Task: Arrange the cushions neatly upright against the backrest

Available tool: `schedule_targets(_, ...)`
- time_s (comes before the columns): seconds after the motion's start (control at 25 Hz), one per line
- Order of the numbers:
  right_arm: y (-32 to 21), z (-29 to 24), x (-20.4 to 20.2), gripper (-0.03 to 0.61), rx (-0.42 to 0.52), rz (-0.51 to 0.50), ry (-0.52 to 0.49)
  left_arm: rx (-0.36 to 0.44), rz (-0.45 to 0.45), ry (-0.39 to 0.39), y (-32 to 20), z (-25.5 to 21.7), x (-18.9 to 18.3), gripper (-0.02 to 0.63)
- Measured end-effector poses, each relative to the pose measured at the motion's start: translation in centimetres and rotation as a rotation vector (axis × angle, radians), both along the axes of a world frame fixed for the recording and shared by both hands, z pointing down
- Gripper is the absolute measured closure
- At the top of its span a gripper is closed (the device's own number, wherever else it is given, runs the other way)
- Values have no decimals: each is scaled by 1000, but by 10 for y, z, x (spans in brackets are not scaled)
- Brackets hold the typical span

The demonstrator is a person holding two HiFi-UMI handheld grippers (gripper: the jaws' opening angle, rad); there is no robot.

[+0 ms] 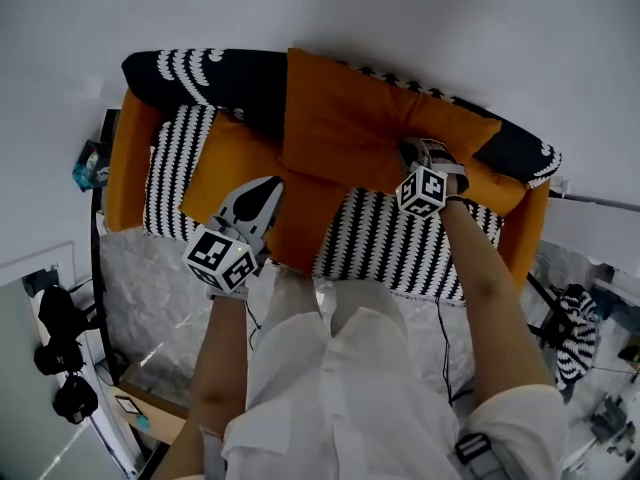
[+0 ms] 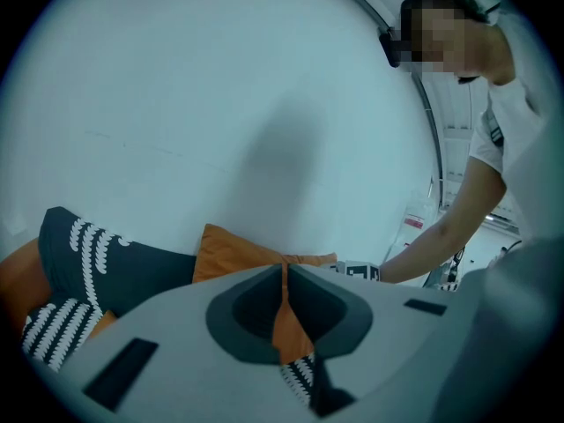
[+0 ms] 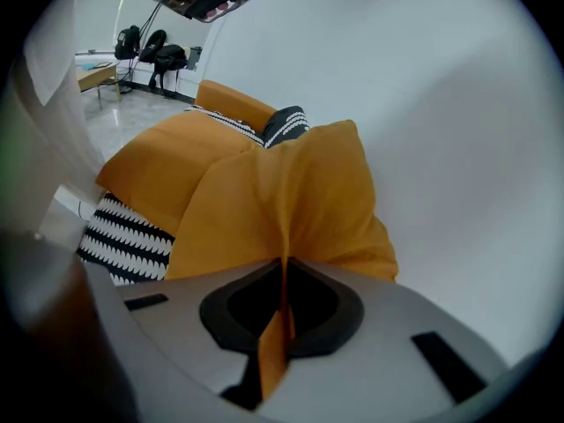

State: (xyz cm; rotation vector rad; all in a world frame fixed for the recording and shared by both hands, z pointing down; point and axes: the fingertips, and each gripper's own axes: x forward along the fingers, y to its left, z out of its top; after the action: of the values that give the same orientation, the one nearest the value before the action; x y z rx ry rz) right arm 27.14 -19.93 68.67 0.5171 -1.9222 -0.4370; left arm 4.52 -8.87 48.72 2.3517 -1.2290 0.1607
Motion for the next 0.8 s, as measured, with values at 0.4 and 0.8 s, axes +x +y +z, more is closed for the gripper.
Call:
schedule_targets(0.4, 18, 19, 19, 482, -193, 54, 40, 15, 14, 23, -15, 2, 28, 583)
schedule_targets(0.8, 13, -51, -76, 452, -324, 92, -220, 43, -56, 26, -6, -11, -13, 583)
